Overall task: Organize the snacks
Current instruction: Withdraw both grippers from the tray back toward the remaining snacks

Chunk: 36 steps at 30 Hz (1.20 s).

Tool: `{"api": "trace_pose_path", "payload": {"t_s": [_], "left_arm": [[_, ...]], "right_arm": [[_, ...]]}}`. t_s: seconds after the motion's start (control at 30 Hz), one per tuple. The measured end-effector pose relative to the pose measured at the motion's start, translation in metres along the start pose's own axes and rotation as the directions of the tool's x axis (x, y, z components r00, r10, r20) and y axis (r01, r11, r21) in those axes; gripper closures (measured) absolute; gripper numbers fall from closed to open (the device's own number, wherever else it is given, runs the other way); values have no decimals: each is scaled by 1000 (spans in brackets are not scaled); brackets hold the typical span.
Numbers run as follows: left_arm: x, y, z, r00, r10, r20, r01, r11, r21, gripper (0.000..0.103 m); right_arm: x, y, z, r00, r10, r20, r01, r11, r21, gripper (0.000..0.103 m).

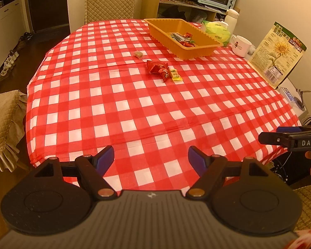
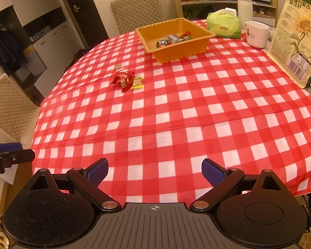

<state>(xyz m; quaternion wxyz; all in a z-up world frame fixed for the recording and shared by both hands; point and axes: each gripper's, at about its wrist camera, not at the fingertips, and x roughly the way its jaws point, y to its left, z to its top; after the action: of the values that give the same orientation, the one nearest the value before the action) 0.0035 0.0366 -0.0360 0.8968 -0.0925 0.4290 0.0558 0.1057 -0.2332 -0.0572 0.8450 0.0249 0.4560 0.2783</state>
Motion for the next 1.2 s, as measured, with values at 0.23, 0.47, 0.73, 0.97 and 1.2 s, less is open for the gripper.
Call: {"api": "trace_pose_path", "payload": {"t_s": [0.23, 0.47, 0.73, 0.97, 1.2], "left_arm": [[-1, 1, -3, 1000, -2, 1, 2, 1000, 1, 27], [3, 3, 0, 1000, 0, -3, 0, 1000, -4, 27], [15, 2, 10, 1000, 19, -7, -19, 1000, -25, 27], [26, 7, 21, 998, 63, -6, -63, 996, -61, 27], [39, 12, 33, 994, 109, -13, -110, 988, -104, 27]], "right_arm": [[2, 10, -2, 1000, 2, -6, -2, 1000, -17, 7], [9, 15, 5, 1000, 11, -7, -12, 999, -39, 7], [27, 16, 18, 1000, 22, 0, -21, 997, -80, 7], [46, 13, 38, 999, 44, 6, -43, 992, -118, 7], [73, 3, 63, 998, 68, 0, -67, 986, -152, 7]]}}
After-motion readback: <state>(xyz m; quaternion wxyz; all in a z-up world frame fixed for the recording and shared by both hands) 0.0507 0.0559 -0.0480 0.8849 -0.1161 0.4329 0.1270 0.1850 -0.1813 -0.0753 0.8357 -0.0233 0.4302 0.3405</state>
